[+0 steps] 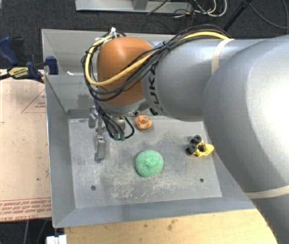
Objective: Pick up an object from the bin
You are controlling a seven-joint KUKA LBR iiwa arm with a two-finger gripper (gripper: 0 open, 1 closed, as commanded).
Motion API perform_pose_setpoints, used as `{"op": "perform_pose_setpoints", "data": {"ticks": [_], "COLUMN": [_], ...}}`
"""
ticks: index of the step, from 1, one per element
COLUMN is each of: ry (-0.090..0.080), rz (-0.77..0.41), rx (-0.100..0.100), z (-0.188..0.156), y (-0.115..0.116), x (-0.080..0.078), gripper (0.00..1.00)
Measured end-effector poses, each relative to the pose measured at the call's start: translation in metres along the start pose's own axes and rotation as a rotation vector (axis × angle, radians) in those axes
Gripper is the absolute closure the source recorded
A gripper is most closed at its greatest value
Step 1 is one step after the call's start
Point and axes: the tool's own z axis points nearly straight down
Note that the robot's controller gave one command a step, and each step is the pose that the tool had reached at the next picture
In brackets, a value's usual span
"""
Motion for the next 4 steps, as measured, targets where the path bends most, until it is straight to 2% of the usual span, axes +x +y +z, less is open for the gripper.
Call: {"op": "perform_pose_setpoints", "data": {"ticks": [1, 2, 3, 4], "ry": [-0.006, -0.007, -0.006, -0.008], "rz": [0.003, -0.034, -0.037, -0.045], "rx": [-0.001, -0.002, 0.0, 0.001], "z": [-0.005, -0.024, -0.044, -0.064], "y": [-0.001, -0.027, -0.06, -0.067], "x": [-0.001, -0.014, 0.002, 0.009], "gripper": [0.0, 0.0, 0.0, 0.0]}}
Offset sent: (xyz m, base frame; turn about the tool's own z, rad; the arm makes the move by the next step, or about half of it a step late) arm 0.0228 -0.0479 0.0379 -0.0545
